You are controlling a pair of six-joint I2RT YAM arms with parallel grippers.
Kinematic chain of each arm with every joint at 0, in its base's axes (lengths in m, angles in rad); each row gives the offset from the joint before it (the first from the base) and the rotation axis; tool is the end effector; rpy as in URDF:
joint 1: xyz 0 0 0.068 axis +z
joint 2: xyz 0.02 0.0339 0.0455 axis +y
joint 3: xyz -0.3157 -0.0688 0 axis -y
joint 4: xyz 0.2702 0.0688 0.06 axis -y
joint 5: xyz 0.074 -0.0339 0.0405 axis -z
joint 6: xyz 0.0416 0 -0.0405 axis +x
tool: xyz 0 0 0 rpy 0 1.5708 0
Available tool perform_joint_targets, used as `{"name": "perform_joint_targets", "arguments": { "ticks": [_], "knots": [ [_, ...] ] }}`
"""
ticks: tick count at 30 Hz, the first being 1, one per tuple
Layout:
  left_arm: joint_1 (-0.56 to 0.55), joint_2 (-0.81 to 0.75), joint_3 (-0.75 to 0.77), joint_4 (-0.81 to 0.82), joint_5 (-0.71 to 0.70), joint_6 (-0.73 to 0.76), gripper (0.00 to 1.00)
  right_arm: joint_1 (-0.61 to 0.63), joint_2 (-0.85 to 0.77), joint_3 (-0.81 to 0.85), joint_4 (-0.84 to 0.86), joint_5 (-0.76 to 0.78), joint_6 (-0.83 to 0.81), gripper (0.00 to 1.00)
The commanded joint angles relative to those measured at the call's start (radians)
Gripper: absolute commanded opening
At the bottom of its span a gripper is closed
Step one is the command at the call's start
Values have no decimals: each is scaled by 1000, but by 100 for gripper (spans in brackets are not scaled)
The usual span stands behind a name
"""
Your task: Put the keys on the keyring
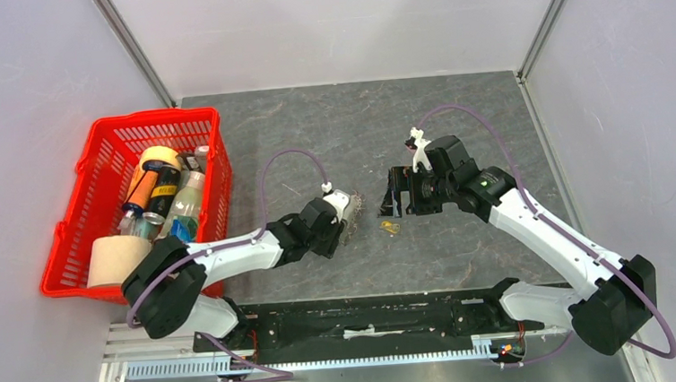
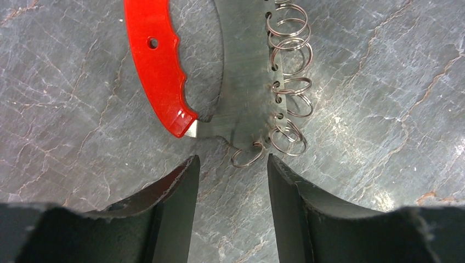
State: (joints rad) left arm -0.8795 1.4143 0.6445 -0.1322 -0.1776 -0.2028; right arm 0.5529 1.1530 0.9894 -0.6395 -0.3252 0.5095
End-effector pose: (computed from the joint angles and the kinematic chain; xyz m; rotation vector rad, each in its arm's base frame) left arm 0.1828 -0.2094 0.1902 0.7475 2.3543 -0.2535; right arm 0.2033 0.1410 0.3356 -0.2199 2.4967 0.8654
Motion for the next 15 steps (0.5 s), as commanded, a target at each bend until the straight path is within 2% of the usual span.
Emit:
{"name": "perform_joint_targets", "arguments": {
  "ticks": [1,15],
  "knots": [
    [-4,31,47,51,4,49,56,5,-23,-12,35,-13,12,96],
    [-4,91,70,82,23,67,51,5,-40,-35,38,1,22,96]
  ]
}}
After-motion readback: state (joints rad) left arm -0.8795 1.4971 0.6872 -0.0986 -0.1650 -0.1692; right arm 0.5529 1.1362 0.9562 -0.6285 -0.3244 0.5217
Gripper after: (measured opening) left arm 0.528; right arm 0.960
